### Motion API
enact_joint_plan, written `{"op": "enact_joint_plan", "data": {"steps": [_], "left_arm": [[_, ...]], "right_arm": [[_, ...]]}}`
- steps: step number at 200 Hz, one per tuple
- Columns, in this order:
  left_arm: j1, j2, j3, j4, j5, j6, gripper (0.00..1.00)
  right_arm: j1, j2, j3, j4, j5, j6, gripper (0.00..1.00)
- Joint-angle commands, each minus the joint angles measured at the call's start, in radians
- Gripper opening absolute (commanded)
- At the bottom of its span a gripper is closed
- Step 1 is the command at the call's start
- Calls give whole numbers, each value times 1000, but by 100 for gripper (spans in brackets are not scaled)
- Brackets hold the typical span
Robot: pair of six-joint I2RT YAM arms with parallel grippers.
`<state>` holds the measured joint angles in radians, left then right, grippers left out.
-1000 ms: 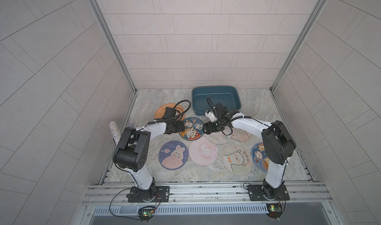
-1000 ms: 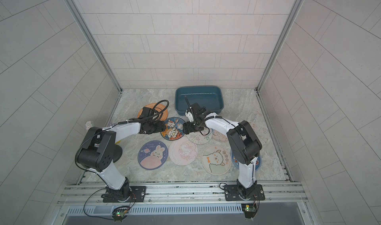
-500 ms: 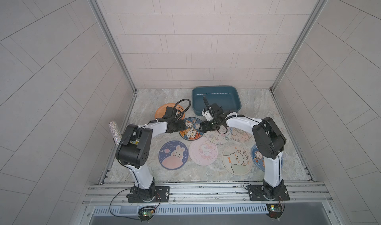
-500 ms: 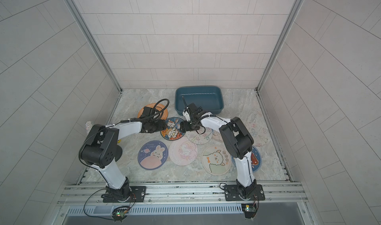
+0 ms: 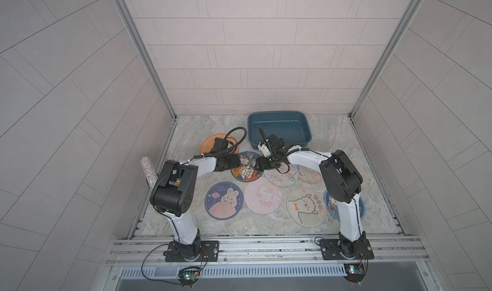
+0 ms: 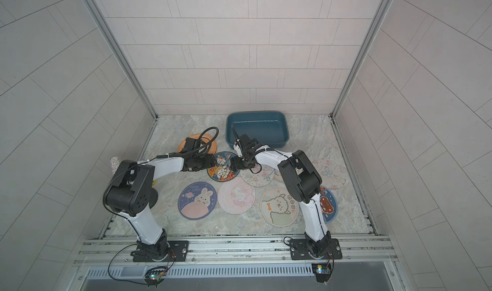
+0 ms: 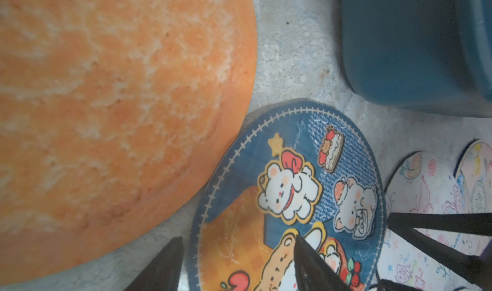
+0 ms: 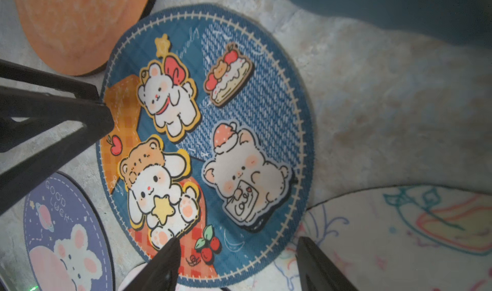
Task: Put the coasters into the storage box
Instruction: Pick up the coaster from the center of the board.
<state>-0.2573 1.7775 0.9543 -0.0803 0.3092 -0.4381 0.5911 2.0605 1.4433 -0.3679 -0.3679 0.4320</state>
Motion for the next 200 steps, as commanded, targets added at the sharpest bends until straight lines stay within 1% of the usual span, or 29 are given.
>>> {"op": "enact_joint_plan", "data": {"steps": [1, 115, 200], "left_arm": [[3, 47, -3, -54, 11, -14, 70], [-9, 83, 20, -98, 19, -1, 66], [-11, 98, 18, -101, 27, -1, 63]], "right_arm": [[5, 17, -10, -6, 36, 20, 72], [7, 58, -18, 38, -25, 60, 68], [18, 85, 12, 37, -52, 76, 65]]}}
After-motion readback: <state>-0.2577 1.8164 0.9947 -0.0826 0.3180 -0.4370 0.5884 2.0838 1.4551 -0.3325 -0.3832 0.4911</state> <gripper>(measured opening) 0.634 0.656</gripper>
